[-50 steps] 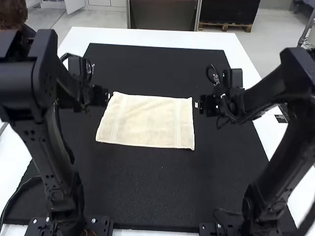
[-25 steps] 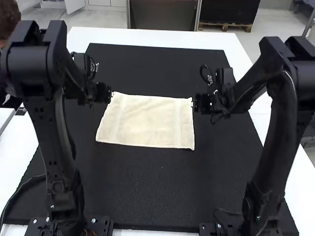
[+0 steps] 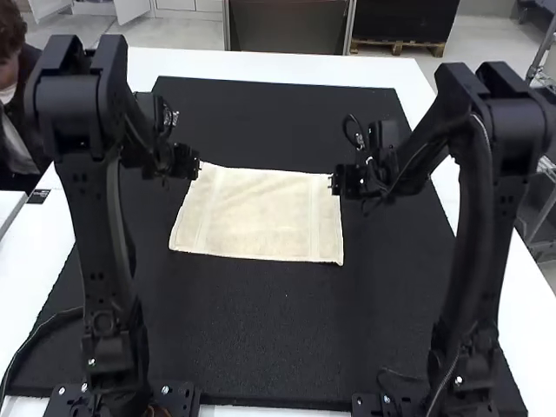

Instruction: Fold the towel.

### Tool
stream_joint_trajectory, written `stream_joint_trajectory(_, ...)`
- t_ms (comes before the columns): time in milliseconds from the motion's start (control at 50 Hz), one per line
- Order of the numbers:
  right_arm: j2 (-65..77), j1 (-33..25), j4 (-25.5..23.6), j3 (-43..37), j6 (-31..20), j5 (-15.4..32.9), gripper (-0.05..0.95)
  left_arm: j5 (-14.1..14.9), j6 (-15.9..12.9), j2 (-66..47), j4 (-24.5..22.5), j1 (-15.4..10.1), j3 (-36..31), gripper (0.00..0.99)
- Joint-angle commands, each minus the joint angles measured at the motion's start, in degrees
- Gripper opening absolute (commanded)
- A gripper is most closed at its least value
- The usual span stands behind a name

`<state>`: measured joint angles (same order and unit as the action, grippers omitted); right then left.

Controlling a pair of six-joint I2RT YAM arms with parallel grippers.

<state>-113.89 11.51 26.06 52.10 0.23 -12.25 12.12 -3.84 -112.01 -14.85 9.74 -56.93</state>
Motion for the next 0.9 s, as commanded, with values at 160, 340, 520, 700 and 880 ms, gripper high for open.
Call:
stream_joint_trajectory(160,-3.9,0.6,0.6,4.4,1.3,-1.2,0.9,1.2,-1.9,-4.0,0.3,-0.3,-4.0,0.957)
stream_joint_trajectory(340,-6.0,0.6,0.7,6.1,1.5,-1.6,0.9,1.4,-2.0,-5.0,-0.1,-0.6,-4.7,0.957)
stream_joint_trajectory(520,-8.5,0.5,1.2,7.9,2.0,-1.7,0.9,1.9,-2.0,-5.5,-0.4,-2.0,-4.8,0.957)
stream_joint_trajectory(700,-10.4,0.2,1.1,9.7,2.1,-1.9,0.9,2.1,-1.9,-6.0,-0.5,-2.4,-4.9,0.957)
stream_joint_trajectory(880,-12.0,0.1,1.0,11.9,2.1,-1.9,0.9,2.1,-1.7,-7.3,-1.0,-2.6,-5.5,0.956)
